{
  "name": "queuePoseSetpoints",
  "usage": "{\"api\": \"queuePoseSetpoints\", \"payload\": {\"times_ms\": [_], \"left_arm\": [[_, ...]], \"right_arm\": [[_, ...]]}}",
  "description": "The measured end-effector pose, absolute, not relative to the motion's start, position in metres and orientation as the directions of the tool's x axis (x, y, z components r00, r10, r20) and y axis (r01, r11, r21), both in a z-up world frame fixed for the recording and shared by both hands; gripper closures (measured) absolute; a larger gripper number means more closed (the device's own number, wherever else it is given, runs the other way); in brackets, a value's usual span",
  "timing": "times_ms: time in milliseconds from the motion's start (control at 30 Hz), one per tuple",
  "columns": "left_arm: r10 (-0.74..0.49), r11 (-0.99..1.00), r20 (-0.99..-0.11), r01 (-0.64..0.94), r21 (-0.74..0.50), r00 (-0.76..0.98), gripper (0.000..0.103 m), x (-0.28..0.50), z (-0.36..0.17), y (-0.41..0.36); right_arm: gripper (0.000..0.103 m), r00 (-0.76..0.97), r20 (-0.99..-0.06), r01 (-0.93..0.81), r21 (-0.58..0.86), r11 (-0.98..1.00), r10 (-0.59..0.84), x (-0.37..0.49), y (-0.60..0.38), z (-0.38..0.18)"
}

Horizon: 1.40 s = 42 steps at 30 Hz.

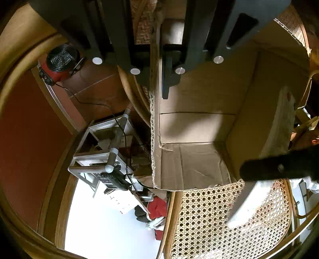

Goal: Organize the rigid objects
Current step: 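Carry the remote into the cardboard box and open the left gripper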

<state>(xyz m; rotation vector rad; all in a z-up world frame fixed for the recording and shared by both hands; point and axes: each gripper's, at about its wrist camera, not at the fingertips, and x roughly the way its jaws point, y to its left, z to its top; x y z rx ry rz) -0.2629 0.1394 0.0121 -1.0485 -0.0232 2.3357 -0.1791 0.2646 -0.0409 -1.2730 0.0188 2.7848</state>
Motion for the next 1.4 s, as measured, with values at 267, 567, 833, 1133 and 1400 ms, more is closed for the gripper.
{"api": "queuePoseSetpoints", "payload": {"times_ms": [267,567,833,1133,1400], "left_arm": [[0.486,-0.839,-0.723,-0.494,-0.228,-0.492,0.064,-0.260,-0.014,0.157],[0.437,-0.853,-0.753,-0.493,-0.173,-0.491,0.064,-0.251,-0.036,0.175],[0.427,-0.849,-0.759,-0.506,-0.151,-0.491,0.064,-0.278,-0.042,0.168],[0.487,-0.831,-0.706,-0.521,-0.194,-0.514,0.022,-0.265,-0.026,0.161],[0.484,-0.865,-0.614,-0.447,-0.229,-0.623,0.000,-0.265,0.000,0.124]], "right_arm": [[0.094,-0.651,-0.756,-0.079,-0.021,-0.997,0.067,-0.181,0.263,-0.041],[0.094,-0.651,-0.757,-0.076,-0.012,-0.997,0.059,-0.182,0.263,-0.040],[0.094,-0.651,-0.757,-0.077,-0.010,-0.997,0.058,-0.181,0.263,-0.041],[0.092,-0.654,-0.755,-0.073,0.001,-0.997,0.047,-0.180,0.264,-0.041],[0.092,-0.655,-0.754,-0.070,0.001,-0.998,0.045,-0.178,0.266,-0.041]]}}
